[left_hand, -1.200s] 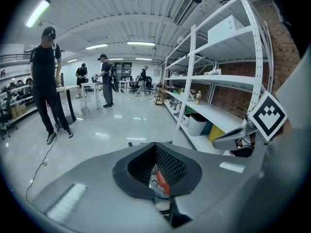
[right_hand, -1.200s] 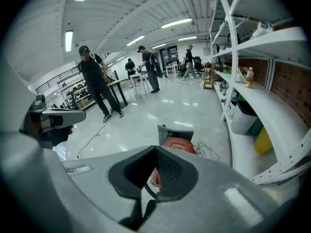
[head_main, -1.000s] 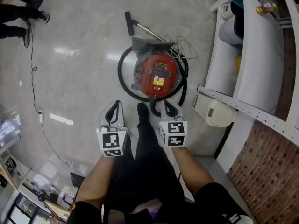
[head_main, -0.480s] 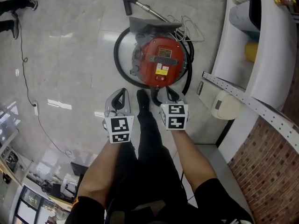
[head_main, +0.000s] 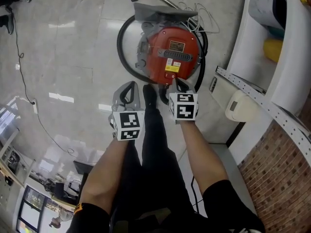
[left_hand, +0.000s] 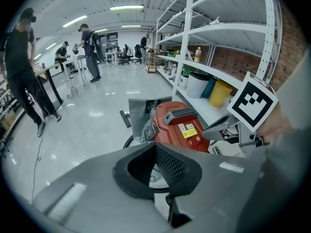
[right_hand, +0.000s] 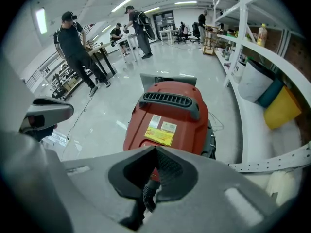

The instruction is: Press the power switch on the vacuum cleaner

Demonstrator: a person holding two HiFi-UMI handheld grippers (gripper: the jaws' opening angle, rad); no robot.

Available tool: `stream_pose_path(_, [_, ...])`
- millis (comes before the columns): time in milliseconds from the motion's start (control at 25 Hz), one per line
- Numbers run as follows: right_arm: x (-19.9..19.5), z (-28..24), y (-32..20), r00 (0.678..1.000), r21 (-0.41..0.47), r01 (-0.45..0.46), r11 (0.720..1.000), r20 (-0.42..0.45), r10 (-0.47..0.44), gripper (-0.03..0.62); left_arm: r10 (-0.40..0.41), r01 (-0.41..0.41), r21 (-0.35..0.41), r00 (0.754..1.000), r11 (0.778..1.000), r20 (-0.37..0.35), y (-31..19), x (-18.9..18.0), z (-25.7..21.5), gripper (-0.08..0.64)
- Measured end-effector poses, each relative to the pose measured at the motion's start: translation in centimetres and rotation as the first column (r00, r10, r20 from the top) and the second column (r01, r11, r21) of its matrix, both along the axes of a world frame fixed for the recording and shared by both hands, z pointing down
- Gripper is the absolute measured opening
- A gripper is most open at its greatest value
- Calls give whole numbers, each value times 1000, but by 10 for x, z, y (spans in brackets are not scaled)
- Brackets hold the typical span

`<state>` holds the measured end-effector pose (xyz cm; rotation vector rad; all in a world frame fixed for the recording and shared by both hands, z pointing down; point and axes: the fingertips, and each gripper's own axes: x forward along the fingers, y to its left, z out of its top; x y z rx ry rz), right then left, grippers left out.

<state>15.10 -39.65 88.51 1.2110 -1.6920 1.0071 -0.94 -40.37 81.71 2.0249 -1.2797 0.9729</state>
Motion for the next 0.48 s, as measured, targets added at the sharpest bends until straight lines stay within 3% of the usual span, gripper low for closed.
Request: stream_pose_path(480, [-2, 25, 1, 1000, -57, -4, 998, -19, 3, -9, 15, -15, -21, 1000, 1000, 0, -1, 9, 12, 14])
